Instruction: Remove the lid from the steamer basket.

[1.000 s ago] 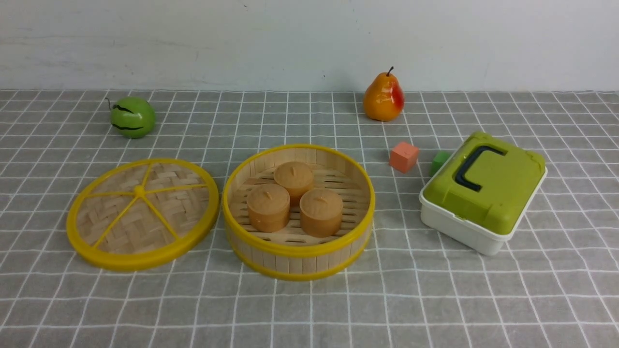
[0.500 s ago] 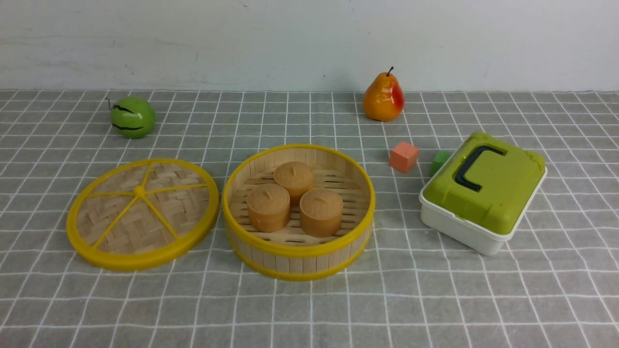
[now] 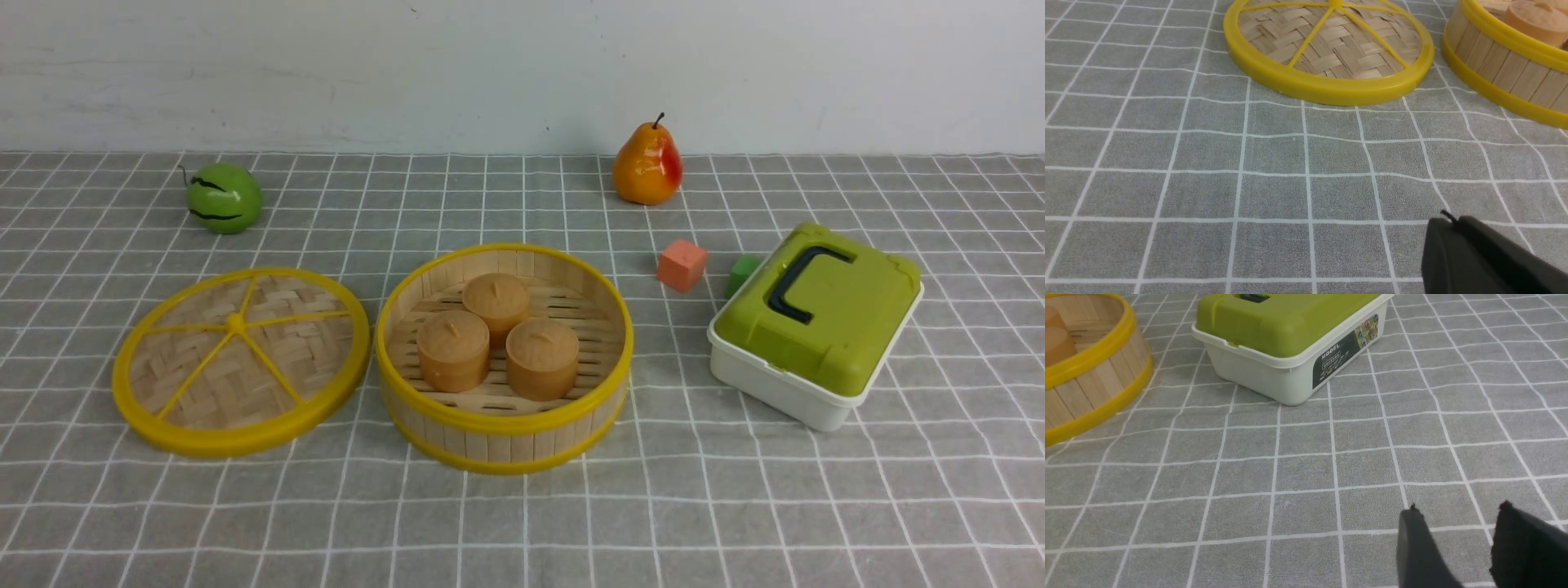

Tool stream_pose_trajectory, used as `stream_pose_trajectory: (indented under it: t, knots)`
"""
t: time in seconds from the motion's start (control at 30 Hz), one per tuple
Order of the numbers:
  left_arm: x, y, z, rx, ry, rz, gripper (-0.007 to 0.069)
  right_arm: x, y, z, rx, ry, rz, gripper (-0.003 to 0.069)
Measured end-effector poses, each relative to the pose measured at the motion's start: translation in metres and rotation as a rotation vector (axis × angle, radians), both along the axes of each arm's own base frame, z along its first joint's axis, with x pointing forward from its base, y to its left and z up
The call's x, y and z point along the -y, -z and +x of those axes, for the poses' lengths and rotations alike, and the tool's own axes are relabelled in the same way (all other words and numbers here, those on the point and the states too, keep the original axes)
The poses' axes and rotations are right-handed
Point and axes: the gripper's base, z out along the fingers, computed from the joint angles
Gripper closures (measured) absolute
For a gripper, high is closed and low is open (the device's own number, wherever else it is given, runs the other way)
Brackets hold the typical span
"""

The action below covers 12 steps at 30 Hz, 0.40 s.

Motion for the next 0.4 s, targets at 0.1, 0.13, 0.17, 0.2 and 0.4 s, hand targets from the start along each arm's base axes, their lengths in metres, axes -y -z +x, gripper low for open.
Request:
stream_pose_trajectory:
  t: [0.1, 0.13, 0.17, 0.2, 0.4]
  knots:
    - [0.0000, 0.0000, 0.0000, 0.000, 0.000, 0.000, 0.0619, 0.0000, 0.0000, 0.0000, 0.000, 0.000, 0.000, 0.0417]
    - [0.0000, 0.0000, 0.0000, 0.000, 0.000, 0.000, 0.0617, 0.0000, 0.0000, 0.0000, 0.000, 0.000, 0.000, 0.0417]
    - [0.0000, 0.0000, 0.0000, 0.000, 0.000, 0.000, 0.0616, 0.0000, 0.0000, 0.0000, 0.000, 0.000, 0.000, 0.0417]
    - [0.0000, 0.0000, 0.0000, 0.000, 0.000, 0.000, 0.0615, 0.0000, 0.0000, 0.0000, 0.000, 0.000, 0.000, 0.0417]
    - [0.0000, 0.0000, 0.0000, 0.000, 0.000, 0.000, 0.0608, 0.0000, 0.0000, 0.0000, 0.000, 0.000, 0.000, 0.0417]
